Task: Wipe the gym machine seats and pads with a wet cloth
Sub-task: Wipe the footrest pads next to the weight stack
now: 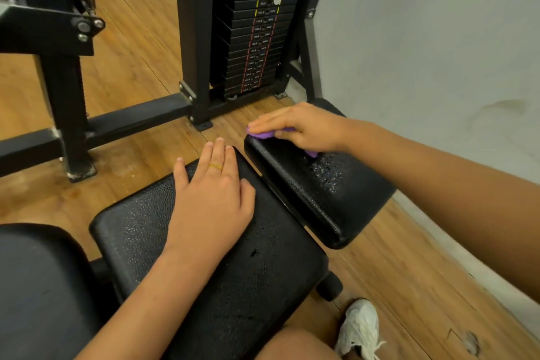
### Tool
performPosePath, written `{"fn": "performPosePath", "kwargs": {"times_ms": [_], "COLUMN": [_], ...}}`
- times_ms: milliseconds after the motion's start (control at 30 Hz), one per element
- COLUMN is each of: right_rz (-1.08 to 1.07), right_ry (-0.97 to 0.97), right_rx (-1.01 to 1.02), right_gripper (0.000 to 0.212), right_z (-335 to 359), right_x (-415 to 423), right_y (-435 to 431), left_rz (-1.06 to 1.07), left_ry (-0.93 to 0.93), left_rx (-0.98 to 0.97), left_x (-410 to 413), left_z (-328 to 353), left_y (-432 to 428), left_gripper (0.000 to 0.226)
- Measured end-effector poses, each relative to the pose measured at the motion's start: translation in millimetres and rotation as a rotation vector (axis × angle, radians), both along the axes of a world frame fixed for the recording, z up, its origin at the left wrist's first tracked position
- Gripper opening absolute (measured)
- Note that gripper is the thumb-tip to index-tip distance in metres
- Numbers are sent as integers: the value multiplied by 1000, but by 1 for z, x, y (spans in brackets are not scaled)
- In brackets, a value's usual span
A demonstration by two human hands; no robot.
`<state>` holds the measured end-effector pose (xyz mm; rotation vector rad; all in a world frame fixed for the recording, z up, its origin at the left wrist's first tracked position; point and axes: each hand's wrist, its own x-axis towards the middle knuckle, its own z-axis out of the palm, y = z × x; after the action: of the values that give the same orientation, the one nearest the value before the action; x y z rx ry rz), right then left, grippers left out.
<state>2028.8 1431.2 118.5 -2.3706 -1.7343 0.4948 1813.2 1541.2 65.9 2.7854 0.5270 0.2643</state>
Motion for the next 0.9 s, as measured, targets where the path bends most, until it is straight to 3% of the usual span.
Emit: {"fn": "performPosePath", "kwargs": {"times_ms": [233,400,533,767,900], "right_rz": [-267,-84,-42,-451,-633], "right_ry": [-33,42,105,63,221], "right_rx": [-82,-43,-47,-36,69], "right_gripper": [39,40,44,38,35], "right_z": [11,1,10,18,9], "right_x": [53,1,10,85,88], "right_y": [-16,2,-8,-43,-62], "left_rz": [5,-3,-2,1,-1], "left_ry": [5,8,7,14,13], "left_rx": [-10,-7,0,3,1], "left_x": [-1,-1,0,-1,0], "left_z": [0,0,-1,-1,-1], "left_y": [1,2,0,1,1], "left_gripper": [65,65,64,65,66]}}
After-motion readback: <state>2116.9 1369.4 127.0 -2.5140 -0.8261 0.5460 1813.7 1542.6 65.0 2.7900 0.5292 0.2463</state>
